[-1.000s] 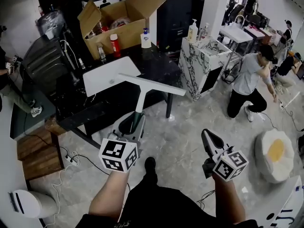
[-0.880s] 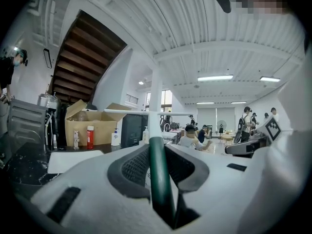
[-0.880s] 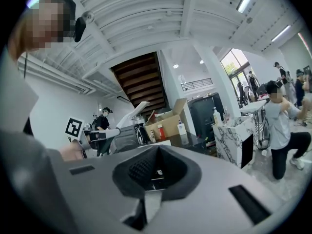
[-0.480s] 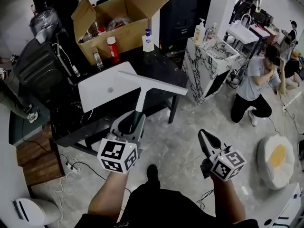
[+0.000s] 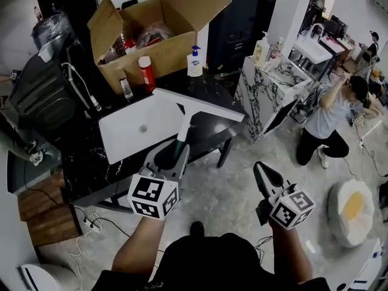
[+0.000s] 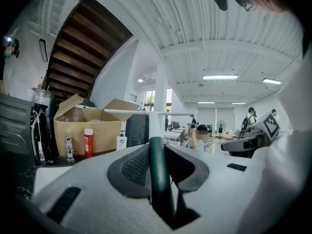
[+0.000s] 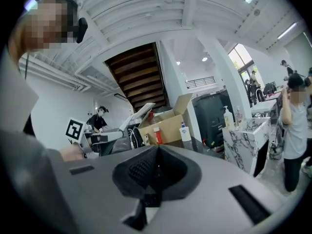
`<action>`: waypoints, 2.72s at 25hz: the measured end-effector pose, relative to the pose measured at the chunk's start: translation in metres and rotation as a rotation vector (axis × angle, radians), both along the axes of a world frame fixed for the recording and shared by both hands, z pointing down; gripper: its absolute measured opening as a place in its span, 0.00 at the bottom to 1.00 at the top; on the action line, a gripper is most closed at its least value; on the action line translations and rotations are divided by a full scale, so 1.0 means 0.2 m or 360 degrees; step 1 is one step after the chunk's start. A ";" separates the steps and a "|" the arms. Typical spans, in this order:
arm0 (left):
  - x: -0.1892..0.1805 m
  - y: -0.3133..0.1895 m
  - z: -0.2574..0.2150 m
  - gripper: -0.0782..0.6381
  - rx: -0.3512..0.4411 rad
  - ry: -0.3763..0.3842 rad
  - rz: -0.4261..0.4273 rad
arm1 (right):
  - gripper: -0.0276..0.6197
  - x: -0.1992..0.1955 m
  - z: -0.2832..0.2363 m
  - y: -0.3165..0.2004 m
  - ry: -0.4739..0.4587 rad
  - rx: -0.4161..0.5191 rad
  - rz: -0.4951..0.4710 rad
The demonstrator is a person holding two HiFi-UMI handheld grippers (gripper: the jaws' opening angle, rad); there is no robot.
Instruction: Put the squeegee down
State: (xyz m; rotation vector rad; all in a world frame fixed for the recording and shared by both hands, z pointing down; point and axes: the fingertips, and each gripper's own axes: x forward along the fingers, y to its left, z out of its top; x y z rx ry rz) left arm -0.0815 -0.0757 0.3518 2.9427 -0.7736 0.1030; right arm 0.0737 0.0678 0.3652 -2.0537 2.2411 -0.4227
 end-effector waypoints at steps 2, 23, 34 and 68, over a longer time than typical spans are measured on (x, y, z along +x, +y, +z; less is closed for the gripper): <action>-0.01 -0.06 -0.01 0.25 -0.0008 0.0006 -0.0009 | 0.05 0.00 0.00 -0.06 -0.0009 -0.0003 0.0000; -0.05 -0.53 0.10 0.25 -0.0029 -0.0036 -0.0209 | 0.05 -0.02 0.09 -0.74 -0.0051 0.0003 -0.0302; 0.36 -0.91 0.13 0.25 -0.0101 -0.0069 -0.0314 | 0.05 0.40 0.16 -1.19 -0.0122 -0.0071 -0.0437; 0.62 -1.20 0.25 0.25 -0.0231 -0.0025 -0.0348 | 0.05 0.51 0.24 -1.61 -0.0049 -0.0213 -0.0621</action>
